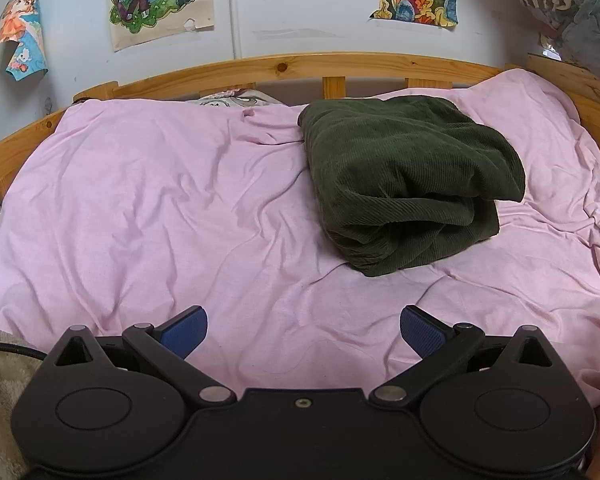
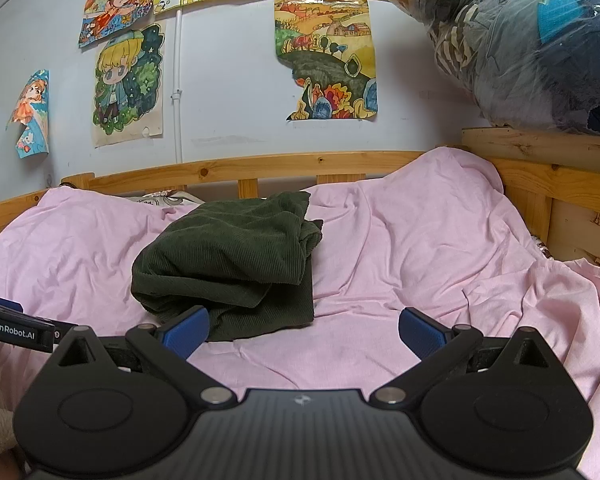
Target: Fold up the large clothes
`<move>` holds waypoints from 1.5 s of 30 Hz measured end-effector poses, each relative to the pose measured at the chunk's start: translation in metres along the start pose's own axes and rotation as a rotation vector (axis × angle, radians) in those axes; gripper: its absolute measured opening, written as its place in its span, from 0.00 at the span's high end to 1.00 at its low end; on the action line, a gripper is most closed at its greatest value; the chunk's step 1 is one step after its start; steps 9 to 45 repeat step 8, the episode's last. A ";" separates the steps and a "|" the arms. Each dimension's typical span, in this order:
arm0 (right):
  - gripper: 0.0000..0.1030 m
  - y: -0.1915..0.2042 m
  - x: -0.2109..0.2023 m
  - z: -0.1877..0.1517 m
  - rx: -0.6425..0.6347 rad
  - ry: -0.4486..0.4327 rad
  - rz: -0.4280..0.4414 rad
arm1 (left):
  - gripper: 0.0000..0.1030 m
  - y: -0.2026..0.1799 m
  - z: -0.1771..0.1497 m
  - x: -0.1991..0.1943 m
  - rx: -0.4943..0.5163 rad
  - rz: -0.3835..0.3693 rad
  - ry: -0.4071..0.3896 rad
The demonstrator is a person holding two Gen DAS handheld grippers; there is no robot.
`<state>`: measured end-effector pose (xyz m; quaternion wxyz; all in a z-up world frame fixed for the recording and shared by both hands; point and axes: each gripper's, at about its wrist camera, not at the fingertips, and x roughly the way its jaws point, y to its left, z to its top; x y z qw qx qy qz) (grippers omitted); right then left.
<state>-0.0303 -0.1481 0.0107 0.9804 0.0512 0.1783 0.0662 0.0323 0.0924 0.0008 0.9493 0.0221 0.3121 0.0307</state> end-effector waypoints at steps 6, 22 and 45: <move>0.00 0.000 0.000 0.000 0.001 0.000 0.000 | 0.01 0.000 0.000 0.000 0.002 -0.001 0.000; 0.00 0.000 0.000 0.001 0.001 0.000 0.000 | 0.01 0.000 0.000 0.001 0.003 0.000 0.001; 0.00 0.000 0.000 0.001 0.001 0.000 0.000 | 0.01 0.000 0.000 0.001 0.003 0.000 0.001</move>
